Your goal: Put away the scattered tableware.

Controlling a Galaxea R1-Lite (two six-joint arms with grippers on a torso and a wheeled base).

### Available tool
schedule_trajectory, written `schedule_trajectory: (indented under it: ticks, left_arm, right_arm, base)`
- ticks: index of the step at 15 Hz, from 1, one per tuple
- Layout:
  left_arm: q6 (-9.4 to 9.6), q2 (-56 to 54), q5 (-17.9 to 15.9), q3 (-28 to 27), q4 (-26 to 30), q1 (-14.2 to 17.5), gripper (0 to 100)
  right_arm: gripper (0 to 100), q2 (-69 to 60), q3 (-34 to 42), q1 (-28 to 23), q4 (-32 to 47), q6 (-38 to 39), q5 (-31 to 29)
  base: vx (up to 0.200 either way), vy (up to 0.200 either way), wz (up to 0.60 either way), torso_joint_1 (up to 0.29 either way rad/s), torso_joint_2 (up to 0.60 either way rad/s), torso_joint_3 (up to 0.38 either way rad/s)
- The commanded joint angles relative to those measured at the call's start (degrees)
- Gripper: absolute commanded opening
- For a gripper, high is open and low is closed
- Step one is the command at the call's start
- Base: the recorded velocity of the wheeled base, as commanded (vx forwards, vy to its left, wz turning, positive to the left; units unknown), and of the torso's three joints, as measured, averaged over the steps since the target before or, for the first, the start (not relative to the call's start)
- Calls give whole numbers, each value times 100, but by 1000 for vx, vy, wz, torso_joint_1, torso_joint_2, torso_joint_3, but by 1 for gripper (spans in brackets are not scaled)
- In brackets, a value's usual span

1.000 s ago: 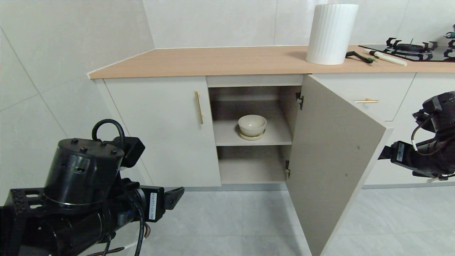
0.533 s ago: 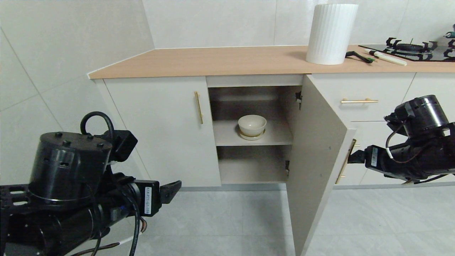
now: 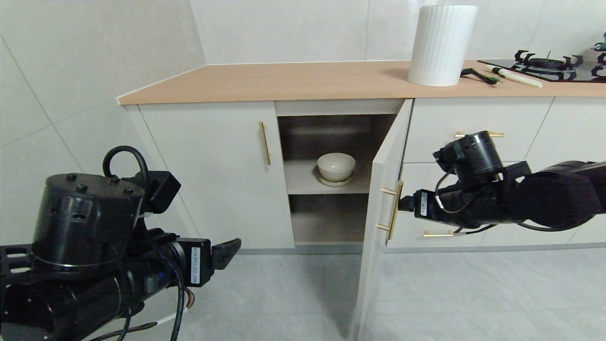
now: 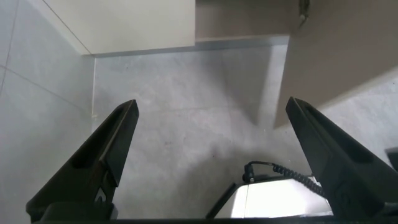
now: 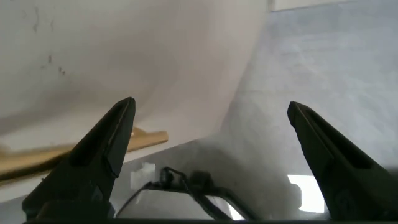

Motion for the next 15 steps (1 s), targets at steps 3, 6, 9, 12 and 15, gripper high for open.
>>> schedule_trajectory:
  ticks: [3,6,9,12,15]
  left_arm:
    - [-3,-37,-1,-1,-21,-7,100]
    - [-3,-134,-19,-1,-21,-25,100]
    - [6,-108,-19,17,-3,-34,100]
    - [6,-99,-10,17,6,-34,100]
    - [6,-72,-10,17,6,-34,100]
  right_arm:
    - [100,915,-598,197,-46,36,-19]
    - [100,941,-607,197,-46,36,-19]
    - [100,941,-598,197,-55,36,-36]
    - [100,1082,-589,214,-292,71,-45]
    - [100,1258,-581,285,-837,467,-63]
  base:
    - [0,0,0,0,0,0]
    - [0,0,0,0,0,0]
    - [0,0,0,0,0,0]
    - [133,0,0,0,2,-3]
    - [200,0,0,-1,5,1]
